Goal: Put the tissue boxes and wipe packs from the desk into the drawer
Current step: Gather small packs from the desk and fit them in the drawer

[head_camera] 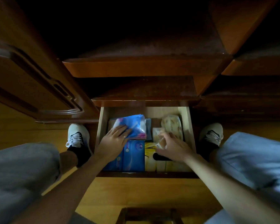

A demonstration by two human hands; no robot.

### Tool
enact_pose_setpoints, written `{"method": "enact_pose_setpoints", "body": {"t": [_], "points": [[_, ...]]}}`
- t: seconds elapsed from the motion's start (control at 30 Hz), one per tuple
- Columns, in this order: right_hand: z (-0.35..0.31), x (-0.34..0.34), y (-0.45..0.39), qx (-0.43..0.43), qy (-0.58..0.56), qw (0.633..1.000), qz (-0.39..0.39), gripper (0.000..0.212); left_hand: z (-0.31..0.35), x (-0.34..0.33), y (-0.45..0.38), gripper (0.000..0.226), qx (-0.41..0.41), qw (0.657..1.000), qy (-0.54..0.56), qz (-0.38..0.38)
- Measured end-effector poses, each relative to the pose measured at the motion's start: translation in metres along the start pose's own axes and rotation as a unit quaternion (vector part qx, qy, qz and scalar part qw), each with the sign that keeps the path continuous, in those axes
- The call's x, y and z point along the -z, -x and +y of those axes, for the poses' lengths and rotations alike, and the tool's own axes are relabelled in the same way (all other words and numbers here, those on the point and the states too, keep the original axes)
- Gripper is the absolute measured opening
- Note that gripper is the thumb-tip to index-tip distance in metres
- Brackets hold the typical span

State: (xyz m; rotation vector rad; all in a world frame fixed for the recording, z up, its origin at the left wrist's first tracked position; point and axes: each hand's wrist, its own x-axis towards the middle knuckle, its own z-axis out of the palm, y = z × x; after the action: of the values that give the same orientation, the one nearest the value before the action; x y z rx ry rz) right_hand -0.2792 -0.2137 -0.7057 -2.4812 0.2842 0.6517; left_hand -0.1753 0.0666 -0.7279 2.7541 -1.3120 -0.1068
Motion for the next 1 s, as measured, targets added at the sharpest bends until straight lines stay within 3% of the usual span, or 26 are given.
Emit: {"method": "enact_pose_setpoints", "body": {"t": [0.1,0.27,0.37,0.47,0.63,0.7,0.83,0.93,1.0], "points": [[0.004,-0.001,0.0,-0.001,0.0,1.0,-0.006,0.068,0.01,0.003,-0.029,0.051,-0.052,0.998,0.005,-0.043],[0.016,0.011,0.005,-0.005,0.001,1.0,0.021,0.057,0.03,0.006,-0.054,0.048,0.015,0.995,0.093,-0.031],[0.023,0.015,0.013,-0.012,0.0,1.0,0.016,0.058,0.039,0.001,-0.078,0.048,-0.077,0.995,0.039,-0.056],[0.029,0.013,0.024,-0.006,0.002,1.0,0.021,0.062,0.055,0.003,-0.124,0.058,-0.171,0.984,0.038,-0.02],[0.047,0.008,0.046,0.026,0.007,0.999,0.036,0.052,0.081,0.001,-0.18,0.053,-0.225,0.968,0.09,-0.063],[0.051,0.009,0.049,0.042,0.016,0.998,0.037,0.053,0.094,-0.004,-0.184,0.057,-0.165,0.968,0.165,-0.092],[0.052,0.01,0.049,0.054,0.008,0.998,0.039,0.053,0.115,-0.018,-0.176,0.065,-0.021,0.971,0.238,-0.029],[0.051,0.009,0.047,0.05,0.009,0.998,0.023,0.057,0.118,-0.025,-0.168,0.059,0.141,0.929,0.34,0.03],[0.05,0.008,0.045,0.047,0.01,0.999,0.012,0.06,0.117,-0.027,-0.167,0.062,0.21,0.9,0.382,0.013]]}}
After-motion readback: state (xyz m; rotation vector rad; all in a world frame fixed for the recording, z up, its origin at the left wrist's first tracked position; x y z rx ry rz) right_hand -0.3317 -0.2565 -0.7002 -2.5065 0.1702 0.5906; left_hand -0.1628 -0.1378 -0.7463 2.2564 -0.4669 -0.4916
